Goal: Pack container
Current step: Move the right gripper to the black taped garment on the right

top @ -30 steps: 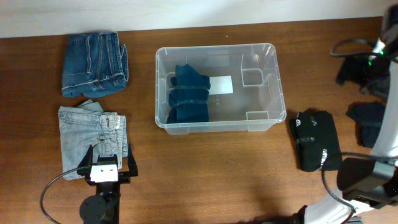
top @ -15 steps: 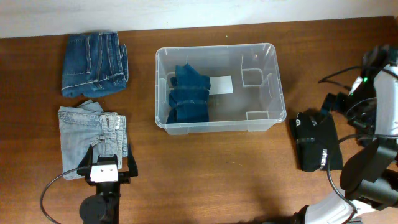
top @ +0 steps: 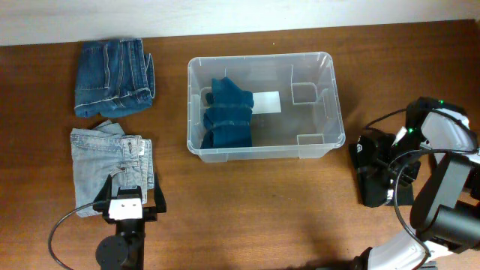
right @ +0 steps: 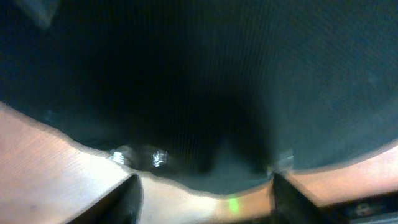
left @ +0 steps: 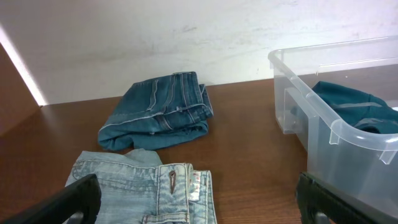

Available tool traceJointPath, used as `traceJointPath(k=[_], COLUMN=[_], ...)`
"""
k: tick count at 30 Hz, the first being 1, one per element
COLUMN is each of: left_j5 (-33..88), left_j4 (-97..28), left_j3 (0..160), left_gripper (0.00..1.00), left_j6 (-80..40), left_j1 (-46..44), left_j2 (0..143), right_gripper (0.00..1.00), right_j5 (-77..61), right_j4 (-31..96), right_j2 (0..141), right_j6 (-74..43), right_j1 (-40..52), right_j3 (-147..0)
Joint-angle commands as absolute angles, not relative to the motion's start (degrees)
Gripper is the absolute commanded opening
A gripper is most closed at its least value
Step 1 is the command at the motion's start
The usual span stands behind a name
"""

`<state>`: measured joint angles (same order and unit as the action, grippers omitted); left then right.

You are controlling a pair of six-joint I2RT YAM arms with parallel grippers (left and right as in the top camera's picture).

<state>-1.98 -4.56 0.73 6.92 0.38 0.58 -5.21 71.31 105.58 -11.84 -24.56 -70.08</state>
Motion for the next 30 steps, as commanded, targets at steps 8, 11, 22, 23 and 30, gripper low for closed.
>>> traceJointPath(k=[8,11,22,23,30], left_j5=[-2.39,-2.39,-2.39,-2.39,-2.39], left_j4=[-4.62,-4.62,-4.62,-4.62,-4.62], left_j3=[0.51,0.51,0.51,0.51,0.54], left_gripper=[0.99,0.99,0.99,0.99,0.99], left_j6=[7.84,7.84,7.84,7.84,7.84], left_j1=[0.14,0.14,0.14,0.14,0.14], left_j2=[0.30,0.30,0.30,0.30,0.30], right_gripper=[0.44,0.45,0.46,0.46,0.51], right_j5=[-5.89,-6.85,-22.06,-22.87,-23.53], right_j4=[59.57,54.78,31.18,29.82,26.11], right_j2=[105.19,105.27,105.27,105.27,105.23], right_j6=[-14.02,-13.98,-18.81,-19.22,-16.14], right_j1=[-24.40,-24.40,-23.94,-23.68,-22.46], right_j3=[-65.41,-65.41,-65.41,-65.43,-66.63])
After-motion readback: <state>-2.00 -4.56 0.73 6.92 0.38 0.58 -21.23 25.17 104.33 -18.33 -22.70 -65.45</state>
